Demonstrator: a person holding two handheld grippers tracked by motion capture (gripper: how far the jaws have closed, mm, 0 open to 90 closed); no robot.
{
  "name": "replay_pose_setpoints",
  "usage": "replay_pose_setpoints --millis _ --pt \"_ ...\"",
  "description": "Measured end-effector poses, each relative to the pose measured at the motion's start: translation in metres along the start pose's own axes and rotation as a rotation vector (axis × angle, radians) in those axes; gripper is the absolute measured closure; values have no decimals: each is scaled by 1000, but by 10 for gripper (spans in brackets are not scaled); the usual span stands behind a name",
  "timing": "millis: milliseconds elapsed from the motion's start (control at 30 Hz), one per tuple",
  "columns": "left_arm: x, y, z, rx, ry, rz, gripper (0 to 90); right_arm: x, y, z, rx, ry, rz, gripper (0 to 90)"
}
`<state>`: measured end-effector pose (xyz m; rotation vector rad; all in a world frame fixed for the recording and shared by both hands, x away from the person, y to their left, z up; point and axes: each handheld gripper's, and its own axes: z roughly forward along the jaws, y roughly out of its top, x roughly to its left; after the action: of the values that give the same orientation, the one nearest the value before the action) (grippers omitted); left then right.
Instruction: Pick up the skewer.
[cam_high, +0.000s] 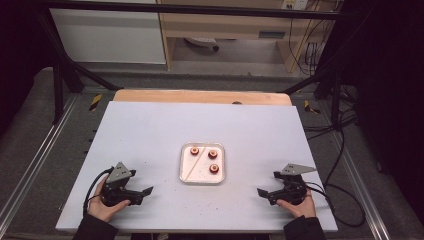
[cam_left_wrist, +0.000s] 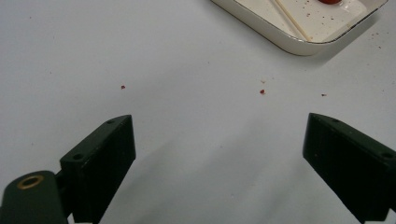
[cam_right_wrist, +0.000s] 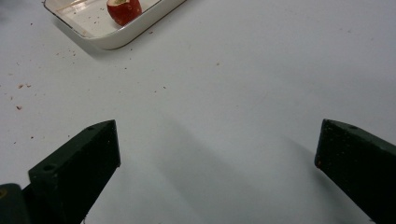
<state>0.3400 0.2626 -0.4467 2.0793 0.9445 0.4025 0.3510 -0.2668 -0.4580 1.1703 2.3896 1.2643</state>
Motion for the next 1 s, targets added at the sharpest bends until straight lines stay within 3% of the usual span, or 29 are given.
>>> replay_pose_setpoints --millis 567,1000 --pt "-14 9 6 12 2 4 98 0 0 0 4 -2 -2 8" --pt "-30 27 10 18 5 12 99 0 0 1 16 -4 -3 7"
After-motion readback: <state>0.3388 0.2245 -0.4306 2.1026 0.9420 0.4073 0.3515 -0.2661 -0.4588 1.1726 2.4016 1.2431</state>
